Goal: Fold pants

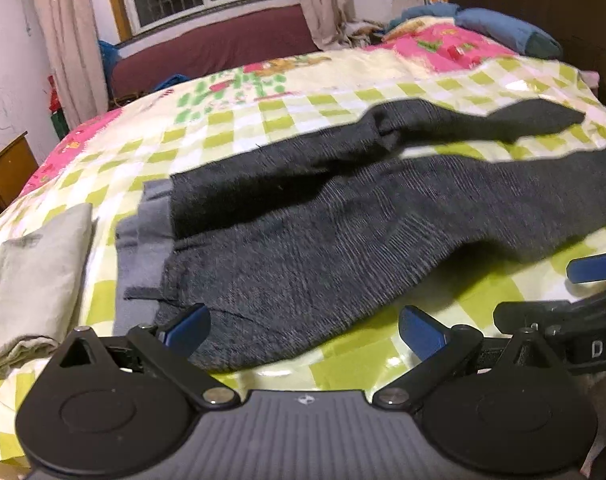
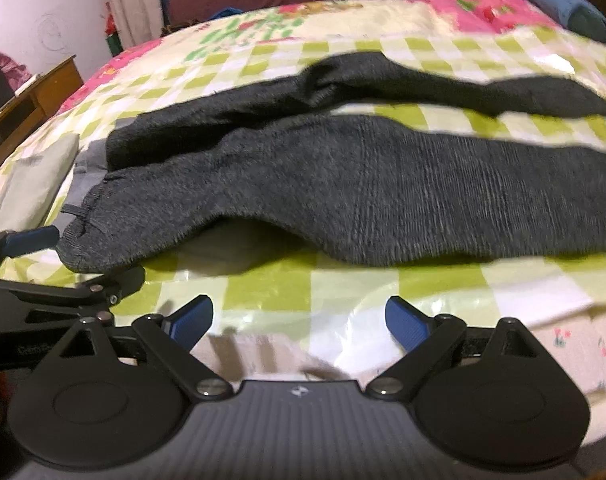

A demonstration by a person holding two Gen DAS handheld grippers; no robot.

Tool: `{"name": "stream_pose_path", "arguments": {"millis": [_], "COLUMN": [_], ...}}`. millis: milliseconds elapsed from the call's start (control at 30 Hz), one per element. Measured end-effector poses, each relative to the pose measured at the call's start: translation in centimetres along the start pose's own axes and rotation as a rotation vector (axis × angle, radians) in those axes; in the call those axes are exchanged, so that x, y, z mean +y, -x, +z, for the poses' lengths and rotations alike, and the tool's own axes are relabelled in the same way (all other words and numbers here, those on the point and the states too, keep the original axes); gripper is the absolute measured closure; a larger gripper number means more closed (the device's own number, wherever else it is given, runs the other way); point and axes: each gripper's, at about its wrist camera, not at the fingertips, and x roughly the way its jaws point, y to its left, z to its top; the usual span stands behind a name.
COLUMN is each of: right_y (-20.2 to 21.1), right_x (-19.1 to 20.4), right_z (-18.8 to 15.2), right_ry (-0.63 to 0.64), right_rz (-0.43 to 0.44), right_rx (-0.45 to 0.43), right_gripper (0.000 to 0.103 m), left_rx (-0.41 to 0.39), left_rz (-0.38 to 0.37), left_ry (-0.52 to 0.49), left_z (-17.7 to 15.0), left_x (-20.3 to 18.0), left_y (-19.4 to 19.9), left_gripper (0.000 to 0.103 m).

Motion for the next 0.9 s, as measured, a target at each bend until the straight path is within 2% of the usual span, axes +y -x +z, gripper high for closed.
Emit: {"name": "stream_pose_path", "arguments": {"millis": [67,233,433,567,633,767,900], "right_y": [-0.1,-0.3,-2.4,-4.9,-6.2,-9.1,-10.6], "right_x": [0.9,3.5,7.3,9.6,10.5,12.2,14.4], "right_z": [0.5,2.1,4.0,5.0,5.3,5.4,5.4], "right_ry": [0.066,0.239,0.424,0.483,0.487,0.458,0.458], "right_rz": [-0.008,0.024,0.121,0.185,0.207,0.273,0.303], "right_rx": [-0.022,-0.095,-0.116,-0.091,-0.07,0.043,0.088], "right_gripper": [0.01,0.01,0.01,0.012,0.016,0.025,0.024], "left_rx": [-0.01,-0.031,0.034,0.076,0.107,0.166,0.18], "left_rz": [0.0,0.076,0.149,0.166,0.166,0.136,0.153], "left_ry": [0.022,0.013,0.015,0.033,0.041,0.027,-0.006], "left_z": [0.4,0.8,0.4,0.4,0.5,0.2,-0.2], "left_x": [0.9,3.6,8.1,10.2,10.9,12.0,12.7], "left_y": [0.1,-0.1,-2.4,-4.6,-5.9,-7.7,-8.3], "left_gripper": [0.0,0.0,0.0,0.0,0.0,0.0,0.0]}}
